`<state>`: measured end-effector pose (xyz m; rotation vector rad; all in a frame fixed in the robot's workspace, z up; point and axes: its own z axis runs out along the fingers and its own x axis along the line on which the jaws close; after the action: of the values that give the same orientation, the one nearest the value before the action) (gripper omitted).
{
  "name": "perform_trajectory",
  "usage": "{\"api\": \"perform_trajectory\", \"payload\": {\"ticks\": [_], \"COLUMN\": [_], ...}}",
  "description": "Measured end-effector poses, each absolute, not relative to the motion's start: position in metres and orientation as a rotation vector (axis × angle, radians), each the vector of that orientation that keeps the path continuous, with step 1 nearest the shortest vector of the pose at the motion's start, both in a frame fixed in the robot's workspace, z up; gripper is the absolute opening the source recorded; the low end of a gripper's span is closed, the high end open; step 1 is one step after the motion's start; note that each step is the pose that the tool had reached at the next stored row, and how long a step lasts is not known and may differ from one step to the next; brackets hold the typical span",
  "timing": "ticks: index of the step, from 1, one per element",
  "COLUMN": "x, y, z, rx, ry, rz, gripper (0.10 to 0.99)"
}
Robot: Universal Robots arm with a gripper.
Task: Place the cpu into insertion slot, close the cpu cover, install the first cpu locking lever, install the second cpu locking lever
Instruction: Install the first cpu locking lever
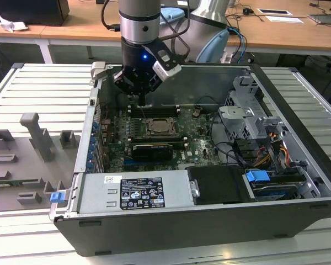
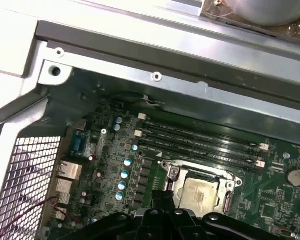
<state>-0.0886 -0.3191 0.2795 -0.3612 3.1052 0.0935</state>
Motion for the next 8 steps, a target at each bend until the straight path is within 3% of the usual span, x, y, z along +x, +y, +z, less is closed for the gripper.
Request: {"api": "perform_trajectory", "payload": {"ticks": [8], "x": [-0.105], "y": [-0.319], "z": [0.272], "rx": [-0.268], "ry": [3.104], "rz": [0.092], "gripper": [0.106]}}
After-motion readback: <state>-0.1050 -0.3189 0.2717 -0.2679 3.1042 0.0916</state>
